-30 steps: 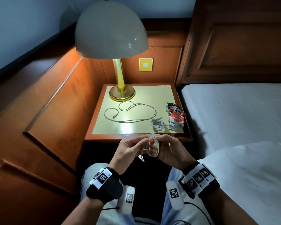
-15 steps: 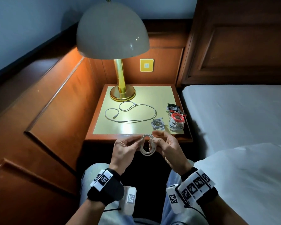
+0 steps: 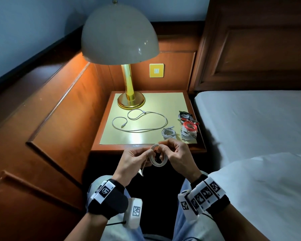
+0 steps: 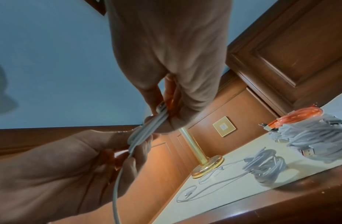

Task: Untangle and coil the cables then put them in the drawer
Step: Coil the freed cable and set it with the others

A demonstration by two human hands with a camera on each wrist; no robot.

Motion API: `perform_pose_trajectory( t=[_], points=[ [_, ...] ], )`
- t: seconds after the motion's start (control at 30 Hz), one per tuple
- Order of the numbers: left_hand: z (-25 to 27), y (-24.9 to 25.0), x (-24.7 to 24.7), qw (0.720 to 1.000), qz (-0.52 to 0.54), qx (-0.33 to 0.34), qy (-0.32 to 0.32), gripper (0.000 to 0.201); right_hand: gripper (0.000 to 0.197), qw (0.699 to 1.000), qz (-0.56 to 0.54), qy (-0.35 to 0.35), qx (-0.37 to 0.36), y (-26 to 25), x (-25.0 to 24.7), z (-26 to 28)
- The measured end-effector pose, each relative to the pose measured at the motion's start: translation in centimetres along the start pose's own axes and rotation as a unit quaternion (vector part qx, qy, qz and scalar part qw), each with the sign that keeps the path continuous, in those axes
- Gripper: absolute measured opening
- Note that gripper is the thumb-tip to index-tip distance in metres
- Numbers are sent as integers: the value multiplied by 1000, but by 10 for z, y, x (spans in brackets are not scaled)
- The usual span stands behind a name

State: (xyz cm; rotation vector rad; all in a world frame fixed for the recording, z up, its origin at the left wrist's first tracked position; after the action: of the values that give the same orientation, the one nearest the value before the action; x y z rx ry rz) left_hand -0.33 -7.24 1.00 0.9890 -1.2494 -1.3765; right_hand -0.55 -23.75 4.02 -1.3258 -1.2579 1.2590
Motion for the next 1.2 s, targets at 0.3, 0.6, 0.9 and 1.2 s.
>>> perform_pose_trajectory(
  t=[0.3, 0.6, 0.9, 1.2],
  points=[
    [6, 16, 8, 997, 55, 17, 54, 18, 42, 910, -184, -67, 366, 98, 49, 33],
    [8, 18, 5, 997, 12, 48, 59, 21, 11, 882, -345, 17, 320, 105, 63, 33],
    [7, 9, -25, 990, -62, 50, 114, 38, 21, 888, -397, 41, 230, 71, 21, 25],
    [10, 7, -21, 987, -91, 41, 126, 23, 23, 905, -375, -55, 192, 45, 29, 22]
  ],
)
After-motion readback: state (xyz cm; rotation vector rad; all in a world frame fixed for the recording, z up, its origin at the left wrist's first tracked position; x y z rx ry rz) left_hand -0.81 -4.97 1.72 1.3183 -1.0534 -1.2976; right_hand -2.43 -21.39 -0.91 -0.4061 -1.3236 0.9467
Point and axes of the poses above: each hand's wrist, its own z-axis away from the middle knuckle, its own x-axis out of the palm, y = z × x, the point moved 8 cm from there along -z, towards the middle knuckle, and after that the axes turned 4 degrees about -z, right-handed, at the moved point
